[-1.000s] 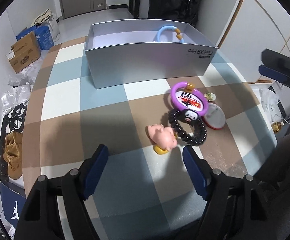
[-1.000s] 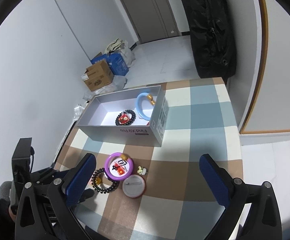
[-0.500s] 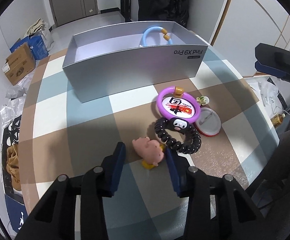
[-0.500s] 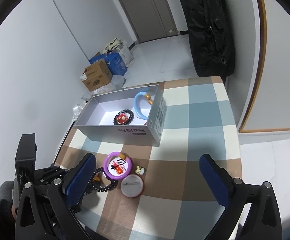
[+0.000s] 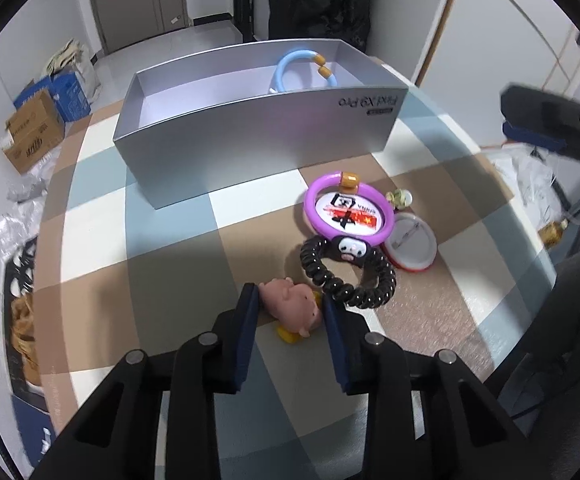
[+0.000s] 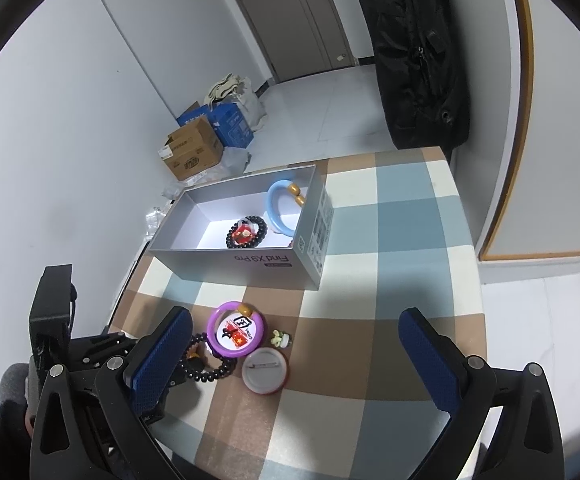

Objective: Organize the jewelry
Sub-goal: 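Move the open left tool down to the pink pig figurine, then close the left tool on the pink pig figurine and lift it, then grasp the purple hoop badge with the right tool while the left tool holds the pig, then carry the pig with the left tool while the right tool carries the purple hoop over the box, then open the left tool to drop the pig while the right tool drops the purple hoop into the box, then withdraw both tools from the box toward the remaining pieces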

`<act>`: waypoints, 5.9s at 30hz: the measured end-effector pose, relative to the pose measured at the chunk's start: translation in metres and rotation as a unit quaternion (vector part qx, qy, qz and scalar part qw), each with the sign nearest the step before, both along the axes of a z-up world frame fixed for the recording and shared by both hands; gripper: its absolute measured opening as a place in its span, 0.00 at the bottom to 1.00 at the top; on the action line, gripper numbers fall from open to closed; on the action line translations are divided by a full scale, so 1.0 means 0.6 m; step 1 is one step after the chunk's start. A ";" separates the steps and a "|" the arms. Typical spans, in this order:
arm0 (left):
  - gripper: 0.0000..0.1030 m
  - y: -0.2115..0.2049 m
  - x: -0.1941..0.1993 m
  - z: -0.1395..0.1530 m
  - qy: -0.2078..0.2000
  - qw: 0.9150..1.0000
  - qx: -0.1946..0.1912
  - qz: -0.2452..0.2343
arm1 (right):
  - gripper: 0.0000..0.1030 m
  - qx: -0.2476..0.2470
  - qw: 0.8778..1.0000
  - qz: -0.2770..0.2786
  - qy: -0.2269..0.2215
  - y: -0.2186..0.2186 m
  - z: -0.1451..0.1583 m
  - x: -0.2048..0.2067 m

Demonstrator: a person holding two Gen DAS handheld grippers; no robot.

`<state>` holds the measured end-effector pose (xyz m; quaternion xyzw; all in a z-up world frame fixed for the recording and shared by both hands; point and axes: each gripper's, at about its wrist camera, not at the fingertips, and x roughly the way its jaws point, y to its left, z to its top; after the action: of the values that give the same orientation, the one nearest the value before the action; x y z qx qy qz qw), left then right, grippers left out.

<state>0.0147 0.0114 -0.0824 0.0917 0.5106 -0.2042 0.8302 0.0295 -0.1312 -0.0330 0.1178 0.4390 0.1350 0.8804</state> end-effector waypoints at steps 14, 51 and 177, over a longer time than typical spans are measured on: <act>0.26 0.051 0.021 0.008 0.055 0.996 -0.045 0.045 | 1.00 -0.006 1.000 -0.001 0.013 0.010 -0.012 0.004; 0.26 0.128 0.066 0.077 -0.003 0.972 -0.185 0.144 | 0.53 -0.131 0.979 0.142 0.065 0.182 -0.101 0.058; 0.57 0.061 0.090 0.104 -0.094 0.967 -0.155 0.176 | 0.99 0.077 0.997 -0.003 -0.026 0.018 0.033 0.092</act>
<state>0.0685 0.0483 -0.0201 -0.1110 0.3999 -0.1220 0.9016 0.0845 -0.1205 -0.0131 0.1830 0.4035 0.1694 0.8803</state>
